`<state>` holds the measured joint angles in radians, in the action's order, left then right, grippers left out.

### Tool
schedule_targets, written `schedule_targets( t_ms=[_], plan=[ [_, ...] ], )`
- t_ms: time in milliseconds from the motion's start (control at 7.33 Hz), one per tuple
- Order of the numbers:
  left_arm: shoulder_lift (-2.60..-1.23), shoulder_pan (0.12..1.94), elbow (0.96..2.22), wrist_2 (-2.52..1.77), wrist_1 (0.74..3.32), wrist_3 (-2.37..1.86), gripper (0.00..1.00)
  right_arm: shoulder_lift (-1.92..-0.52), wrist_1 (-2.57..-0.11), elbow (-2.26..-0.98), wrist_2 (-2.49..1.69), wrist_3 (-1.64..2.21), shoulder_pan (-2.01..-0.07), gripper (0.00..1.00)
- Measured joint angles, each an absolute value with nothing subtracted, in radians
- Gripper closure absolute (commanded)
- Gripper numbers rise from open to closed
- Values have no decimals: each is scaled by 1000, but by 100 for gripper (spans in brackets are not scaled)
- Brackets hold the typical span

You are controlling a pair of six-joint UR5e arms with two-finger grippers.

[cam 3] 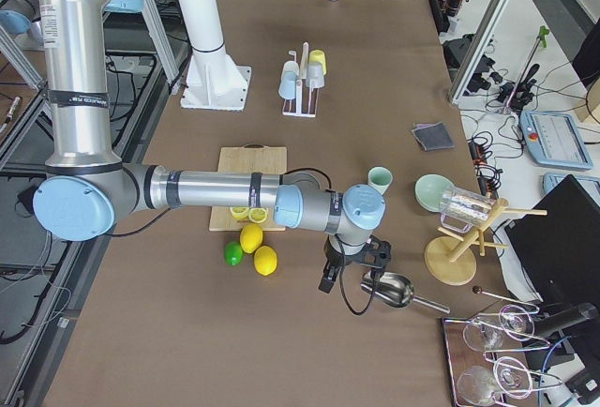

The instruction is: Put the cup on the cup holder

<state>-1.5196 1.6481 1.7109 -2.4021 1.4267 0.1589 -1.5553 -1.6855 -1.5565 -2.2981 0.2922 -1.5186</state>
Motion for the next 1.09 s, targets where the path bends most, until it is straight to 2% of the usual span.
schedule_targets(
  t_ms=[1091],
  plan=[
    [-1496, 1639, 1685, -2405, 1429, 172, 2, -1560, -1685, -1555, -2298, 292, -1519, 0]
  ],
)
